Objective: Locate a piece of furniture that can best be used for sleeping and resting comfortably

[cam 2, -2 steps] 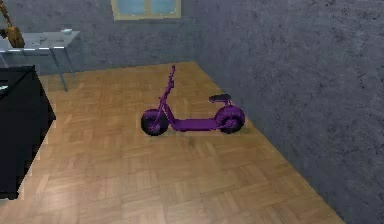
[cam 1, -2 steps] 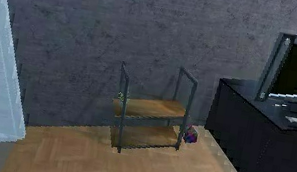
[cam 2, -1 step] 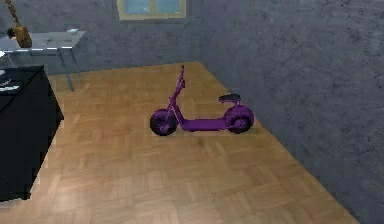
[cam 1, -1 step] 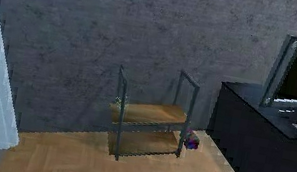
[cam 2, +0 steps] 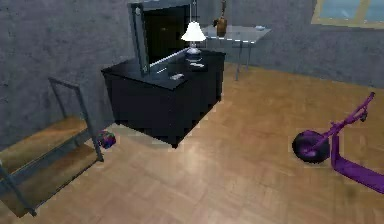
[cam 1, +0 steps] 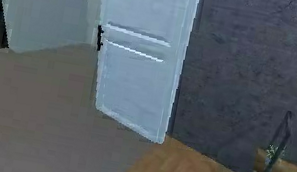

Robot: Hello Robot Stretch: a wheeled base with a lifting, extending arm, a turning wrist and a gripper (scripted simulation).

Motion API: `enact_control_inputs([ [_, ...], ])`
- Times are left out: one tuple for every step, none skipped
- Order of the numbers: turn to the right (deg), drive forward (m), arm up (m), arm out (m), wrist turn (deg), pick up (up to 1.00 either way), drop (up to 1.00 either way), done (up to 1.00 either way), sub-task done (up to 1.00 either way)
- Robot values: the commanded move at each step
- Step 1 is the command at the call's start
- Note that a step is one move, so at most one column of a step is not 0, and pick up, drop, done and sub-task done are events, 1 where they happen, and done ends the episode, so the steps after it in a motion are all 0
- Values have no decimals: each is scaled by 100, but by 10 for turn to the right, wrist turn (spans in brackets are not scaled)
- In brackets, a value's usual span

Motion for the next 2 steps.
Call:
enact_control_inputs([
  [-330,0,0,0,0,0,0,0,0],
  [0,100,0,0,0,0,0,0,0],
])
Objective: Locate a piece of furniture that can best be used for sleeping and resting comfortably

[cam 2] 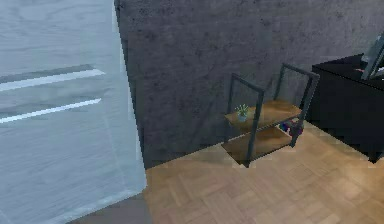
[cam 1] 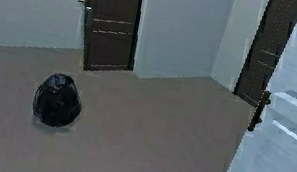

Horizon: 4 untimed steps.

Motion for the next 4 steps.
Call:
enact_control_inputs([
  [0,45,0,0,0,0,0,0,0],
  [-450,0,0,0,0,0,0,0,0],
  [-390,0,0,0,0,0,0,0,0],
  [0,15,0,0,0,0,0,0,0],
])
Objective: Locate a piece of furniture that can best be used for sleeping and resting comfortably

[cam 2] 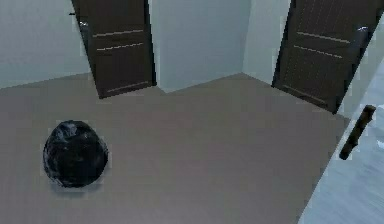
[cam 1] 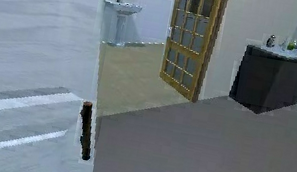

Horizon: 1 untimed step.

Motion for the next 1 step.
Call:
enact_control_inputs([
  [300,0,0,0,0,0,0,0,0],
])
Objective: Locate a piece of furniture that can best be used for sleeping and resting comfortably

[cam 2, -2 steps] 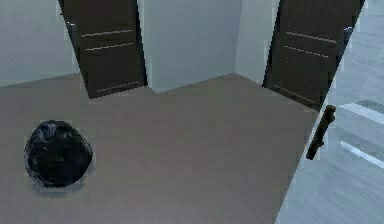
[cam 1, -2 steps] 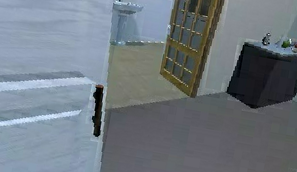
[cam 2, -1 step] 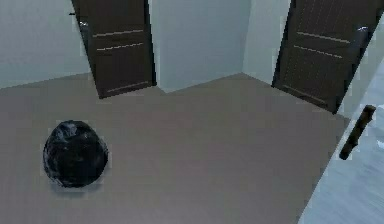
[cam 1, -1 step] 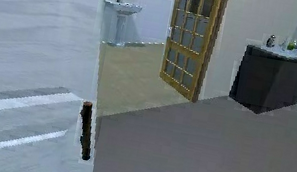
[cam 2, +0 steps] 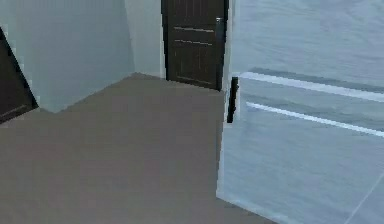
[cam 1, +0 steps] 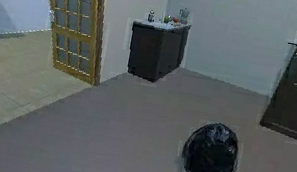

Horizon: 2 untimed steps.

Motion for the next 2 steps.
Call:
enact_control_inputs([
  [0,40,0,0,0,0,0,0,0],
  [-330,0,0,0,0,0,0,0,0],
])
